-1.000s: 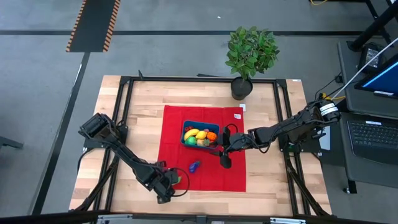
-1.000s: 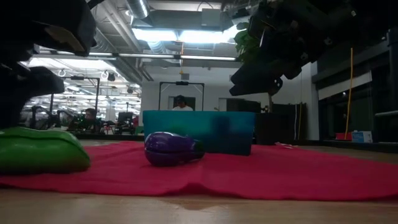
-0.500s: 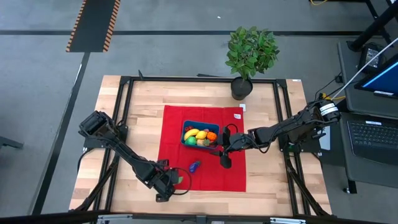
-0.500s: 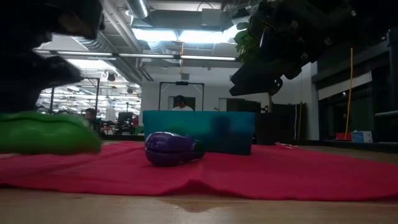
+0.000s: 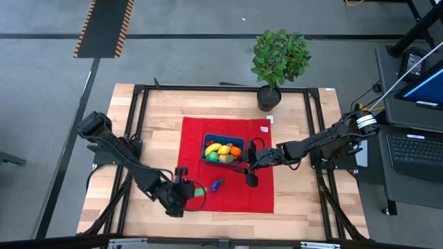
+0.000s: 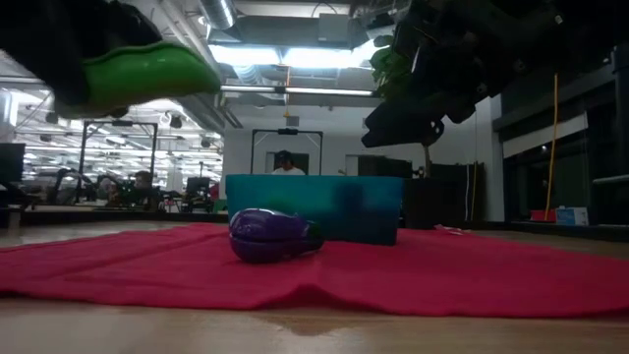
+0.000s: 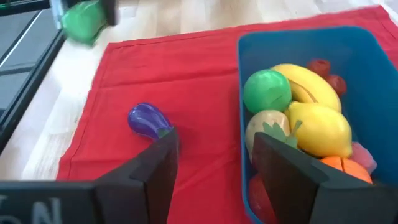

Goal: Pick and placing Produce into tupperware
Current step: Put the green pea into the blue bin

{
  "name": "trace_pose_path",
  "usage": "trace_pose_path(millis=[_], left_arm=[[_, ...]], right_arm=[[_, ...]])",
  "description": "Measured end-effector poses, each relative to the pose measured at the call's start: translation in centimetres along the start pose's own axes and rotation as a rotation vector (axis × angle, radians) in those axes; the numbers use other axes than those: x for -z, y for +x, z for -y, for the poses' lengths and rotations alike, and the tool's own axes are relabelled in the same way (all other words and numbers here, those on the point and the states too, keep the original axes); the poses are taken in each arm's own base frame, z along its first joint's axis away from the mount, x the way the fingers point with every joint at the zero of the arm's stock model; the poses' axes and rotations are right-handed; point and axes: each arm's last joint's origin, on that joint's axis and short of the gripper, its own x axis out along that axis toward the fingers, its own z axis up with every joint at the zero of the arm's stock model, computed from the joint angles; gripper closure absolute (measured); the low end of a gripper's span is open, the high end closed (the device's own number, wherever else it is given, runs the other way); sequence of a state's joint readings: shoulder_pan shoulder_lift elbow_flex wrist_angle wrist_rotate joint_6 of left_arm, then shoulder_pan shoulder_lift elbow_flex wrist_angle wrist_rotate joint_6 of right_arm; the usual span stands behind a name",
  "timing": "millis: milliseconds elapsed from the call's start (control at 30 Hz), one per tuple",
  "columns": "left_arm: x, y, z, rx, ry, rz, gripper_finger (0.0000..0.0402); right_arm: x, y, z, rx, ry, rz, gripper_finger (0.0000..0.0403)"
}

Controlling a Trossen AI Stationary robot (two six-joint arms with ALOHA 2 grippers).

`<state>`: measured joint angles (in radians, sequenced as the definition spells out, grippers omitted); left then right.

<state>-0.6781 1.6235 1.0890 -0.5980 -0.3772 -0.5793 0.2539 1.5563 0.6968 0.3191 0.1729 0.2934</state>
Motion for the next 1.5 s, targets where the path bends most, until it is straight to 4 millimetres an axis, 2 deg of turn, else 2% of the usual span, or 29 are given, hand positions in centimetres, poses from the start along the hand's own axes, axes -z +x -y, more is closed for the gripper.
trace_pose_path(millis=[267, 433, 600, 767, 1200, 1500], left_arm=[[3.3, -2.0, -3.4, -0.015, -0.085, 0.172, 0.0278], [5.1, -2.8, -5.3, 0.061, -0.111, 0.328, 0.0279], [5.8, -3.5, -7.3, 0.048, -0.069, 0.404, 0.0285], [6.1, -3.7, -9.2, 0.086, -0.016, 0.500, 0.0279], [7.1, -2.8, -12.8, 0.263, 0.086, 0.724, 0.0282], [6.8, -2.2, -15.1, 0.197, 0.035, 0.719, 0.0285]], right_arm=[[-0.2, -1.3, -0.9, -0.064, -0.068, 0.058, 0.0195], [1.4, -3.7, -0.1, -0.103, -0.042, 0.173, 0.0209], [2.5, -6.7, 0.5, -0.155, -0.038, 0.289, 0.0222], [3.4, -8.4, 0.9, -0.180, -0.092, 0.378, 0.0226], [4.1, -8.7, 1.1, -0.187, -0.126, 0.387, 0.0224], [3.9, -8.8, 1.1, -0.191, -0.125, 0.405, 0.0224]])
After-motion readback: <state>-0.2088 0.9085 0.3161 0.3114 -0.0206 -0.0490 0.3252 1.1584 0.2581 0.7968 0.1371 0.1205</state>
